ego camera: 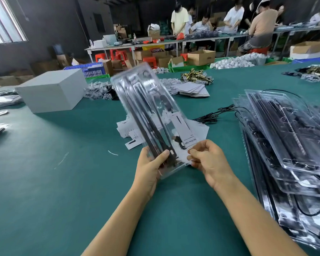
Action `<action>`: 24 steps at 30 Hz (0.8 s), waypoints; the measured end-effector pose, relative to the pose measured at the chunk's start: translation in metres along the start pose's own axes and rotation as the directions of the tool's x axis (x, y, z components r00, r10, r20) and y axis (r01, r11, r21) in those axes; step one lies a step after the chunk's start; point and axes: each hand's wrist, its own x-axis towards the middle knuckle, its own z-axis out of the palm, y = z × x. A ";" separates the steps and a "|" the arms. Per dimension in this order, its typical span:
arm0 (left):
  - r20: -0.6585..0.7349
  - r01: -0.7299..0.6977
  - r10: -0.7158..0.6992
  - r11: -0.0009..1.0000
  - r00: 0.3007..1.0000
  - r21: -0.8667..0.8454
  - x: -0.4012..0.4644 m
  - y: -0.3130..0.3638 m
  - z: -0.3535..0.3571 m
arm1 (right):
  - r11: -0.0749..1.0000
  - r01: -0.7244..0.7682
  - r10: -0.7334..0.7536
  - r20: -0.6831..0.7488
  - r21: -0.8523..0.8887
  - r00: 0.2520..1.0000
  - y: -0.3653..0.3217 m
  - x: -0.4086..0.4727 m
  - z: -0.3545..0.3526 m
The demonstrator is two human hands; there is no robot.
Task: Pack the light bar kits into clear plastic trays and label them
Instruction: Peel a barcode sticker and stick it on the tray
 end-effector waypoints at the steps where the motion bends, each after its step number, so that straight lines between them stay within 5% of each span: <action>1: -0.016 0.001 -0.001 1.000 1.000 -0.002 0.002 0.001 -0.002 | 1.000 -0.005 0.006 0.015 -0.019 1.000 -0.004 -0.001 -0.005; 6: -0.109 0.060 -0.070 0.993 0.992 -0.101 0.010 0.007 -0.014 | 0.992 0.041 -0.035 0.054 -0.115 0.998 -0.013 -0.004 -0.018; 10: -0.165 0.038 -0.074 0.977 0.984 -0.212 0.021 0.019 -0.028 | 0.926 0.260 -0.258 0.045 -0.274 0.965 -0.020 -0.005 -0.025; 14: -0.060 0.071 -0.099 0.932 0.993 -0.355 0.023 0.041 -0.040 | 0.605 0.653 -0.669 0.155 -0.455 0.727 -0.035 -0.008 -0.034; 17: 0.057 0.079 -0.056 0.797 0.997 -0.599 0.018 0.055 -0.050 | 0.446 0.772 -0.785 0.216 -0.453 0.580 -0.041 -0.010 -0.040; 21: -0.049 0.050 -0.106 0.760 0.993 -0.648 0.017 0.065 -0.058 | 0.316 0.751 -0.821 0.230 -0.580 0.523 -0.042 -0.007 -0.047; 24: -0.207 0.054 -0.194 0.840 0.959 -0.540 0.019 0.067 -0.061 | 0.314 0.783 -0.793 0.306 -0.536 0.527 -0.039 -0.003 -0.051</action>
